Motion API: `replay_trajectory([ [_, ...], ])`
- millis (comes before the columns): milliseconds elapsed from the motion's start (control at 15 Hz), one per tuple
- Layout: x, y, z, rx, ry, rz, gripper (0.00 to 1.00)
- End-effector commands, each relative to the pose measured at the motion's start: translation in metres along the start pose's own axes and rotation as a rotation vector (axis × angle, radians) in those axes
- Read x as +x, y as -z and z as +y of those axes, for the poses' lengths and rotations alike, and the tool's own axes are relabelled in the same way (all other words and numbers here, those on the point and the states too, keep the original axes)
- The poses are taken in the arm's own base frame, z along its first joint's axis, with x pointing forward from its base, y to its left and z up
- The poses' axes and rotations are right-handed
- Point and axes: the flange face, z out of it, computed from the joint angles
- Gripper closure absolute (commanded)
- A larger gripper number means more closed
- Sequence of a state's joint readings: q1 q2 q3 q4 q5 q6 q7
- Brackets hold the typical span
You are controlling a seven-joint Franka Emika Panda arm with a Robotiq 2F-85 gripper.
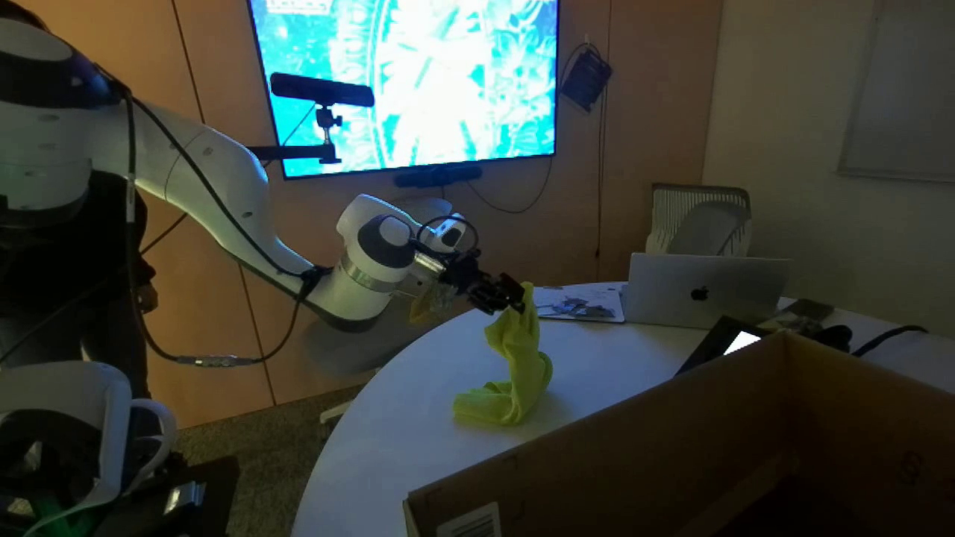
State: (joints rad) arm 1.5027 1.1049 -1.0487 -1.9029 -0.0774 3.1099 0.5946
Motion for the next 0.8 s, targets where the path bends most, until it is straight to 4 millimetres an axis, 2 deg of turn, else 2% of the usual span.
replay_trajectory([
  [0, 0.003, 0.021, -0.008, 0.174, -0.004, 0.074, 0.96],
  [333, -0.007, 0.032, -0.046, 0.406, 0.011, 0.15, 0.97],
  [733, -0.036, 0.044, -0.069, 0.713, 0.065, 0.102, 0.97],
])
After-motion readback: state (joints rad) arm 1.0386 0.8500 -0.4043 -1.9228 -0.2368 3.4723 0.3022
